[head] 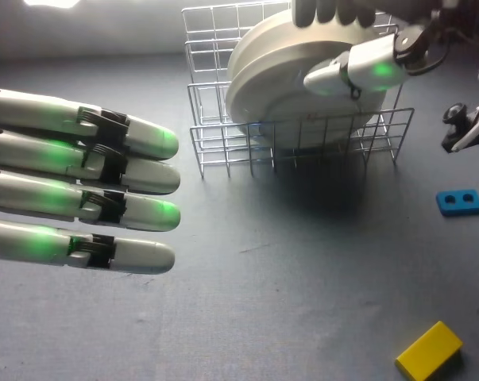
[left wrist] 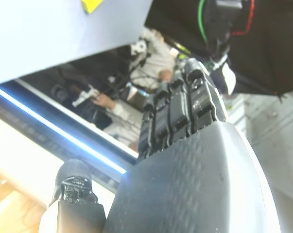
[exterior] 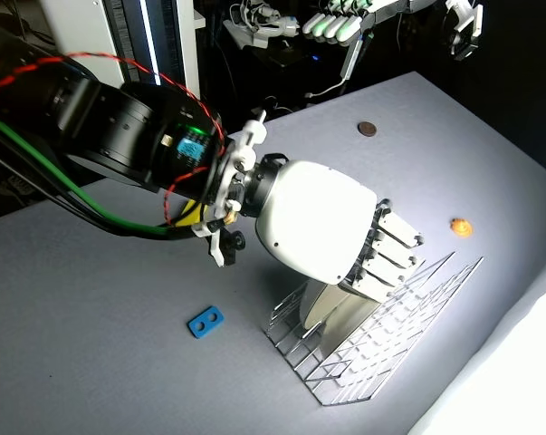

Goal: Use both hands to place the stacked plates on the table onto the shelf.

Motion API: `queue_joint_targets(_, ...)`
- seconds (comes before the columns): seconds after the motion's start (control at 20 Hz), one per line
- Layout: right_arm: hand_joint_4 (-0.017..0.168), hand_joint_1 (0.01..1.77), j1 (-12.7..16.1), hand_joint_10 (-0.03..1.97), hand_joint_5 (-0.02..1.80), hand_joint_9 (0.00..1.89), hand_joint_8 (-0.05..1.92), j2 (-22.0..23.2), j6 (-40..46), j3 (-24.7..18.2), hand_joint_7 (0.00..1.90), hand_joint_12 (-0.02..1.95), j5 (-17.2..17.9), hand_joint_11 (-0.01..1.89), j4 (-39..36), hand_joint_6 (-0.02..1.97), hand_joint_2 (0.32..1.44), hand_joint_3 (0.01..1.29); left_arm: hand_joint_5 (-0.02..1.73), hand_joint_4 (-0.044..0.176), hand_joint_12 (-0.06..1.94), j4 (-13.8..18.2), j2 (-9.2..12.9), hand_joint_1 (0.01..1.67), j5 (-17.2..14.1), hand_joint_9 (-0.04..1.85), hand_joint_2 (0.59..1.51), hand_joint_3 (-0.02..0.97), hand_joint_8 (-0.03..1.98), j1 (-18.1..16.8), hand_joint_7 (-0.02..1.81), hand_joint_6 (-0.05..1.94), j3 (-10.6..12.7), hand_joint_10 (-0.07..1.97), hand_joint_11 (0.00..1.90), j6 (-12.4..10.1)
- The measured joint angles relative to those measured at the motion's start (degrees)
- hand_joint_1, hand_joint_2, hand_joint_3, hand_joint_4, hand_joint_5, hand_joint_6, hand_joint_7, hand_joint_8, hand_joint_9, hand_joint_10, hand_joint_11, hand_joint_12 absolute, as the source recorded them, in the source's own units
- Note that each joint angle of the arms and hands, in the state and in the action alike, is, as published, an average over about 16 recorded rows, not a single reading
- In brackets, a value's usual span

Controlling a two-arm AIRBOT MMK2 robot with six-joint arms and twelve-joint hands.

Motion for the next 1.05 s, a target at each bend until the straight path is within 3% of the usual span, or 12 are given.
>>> queue_joint_targets(0.25,-0.004,1.03,1.6,1.84,0.3,0.34,1.67,4.2,-0.6,-4.8,0.3,1.93,0.2,0.41,-3.7,1.49,1.01,0.01,0.13,0.001,0.36,0.4,0.0,0.02,-0.1,0.15,1.132,-0.003,0.01,0.0,0.18,0.01,0.1,0.01,0.02,0.0)
queue_joint_targets(0.4,-0.004,0.97,1.6,1.84,0.31,0.37,1.69,7.4,-0.9,-8.7,0.32,1.93,0.2,0.41,-6.5,1.49,1.03,0.01,0.2,0.001,0.49,0.6,0.0,0.02,-0.1,0.24,1.141,-0.003,0.04,0.0,0.27,0.03,0.1,0.07,0.06,-0.1)
queue_joint_targets(0.5,-0.003,0.9,1.2,1.84,0.35,0.43,1.71,9.8,-0.8,-11.3,0.38,1.93,0.3,0.48,-8.6,1.54,1.05,0.01,0.27,0.002,0.69,0.8,0.0,0.02,-0.2,0.32,1.155,-0.003,0.17,0.0,0.35,0.14,0.2,0.24,0.14,-0.2)
queue_joint_targets(0.75,-0.003,0.71,-1.7,1.86,0.61,0.72,1.78,16.1,0.9,-17.9,0.67,1.93,0.7,0.79,-15.2,1.64,1.1,0.01,0.6,0.013,1.15,1.2,0.0,0.03,-0.4,0.68,1.193,-0.003,0.73,-0.1,0.73,0.69,0.2,0.8,0.52,-0.5)
queue_joint_targets(1.05,-0.002,0.52,-4.5,1.93,0.79,0.96,1.88,20.5,2.3,-22.1,0.89,1.93,1.0,1.07,-18.5,1.78,1.14,0.01,0.89,0.02,1.63,1.6,0.0,0.03,-0.6,1.01,1.232,-0.003,1.18,-0.1,1.07,1.11,0.3,1.3,0.84,-0.7)
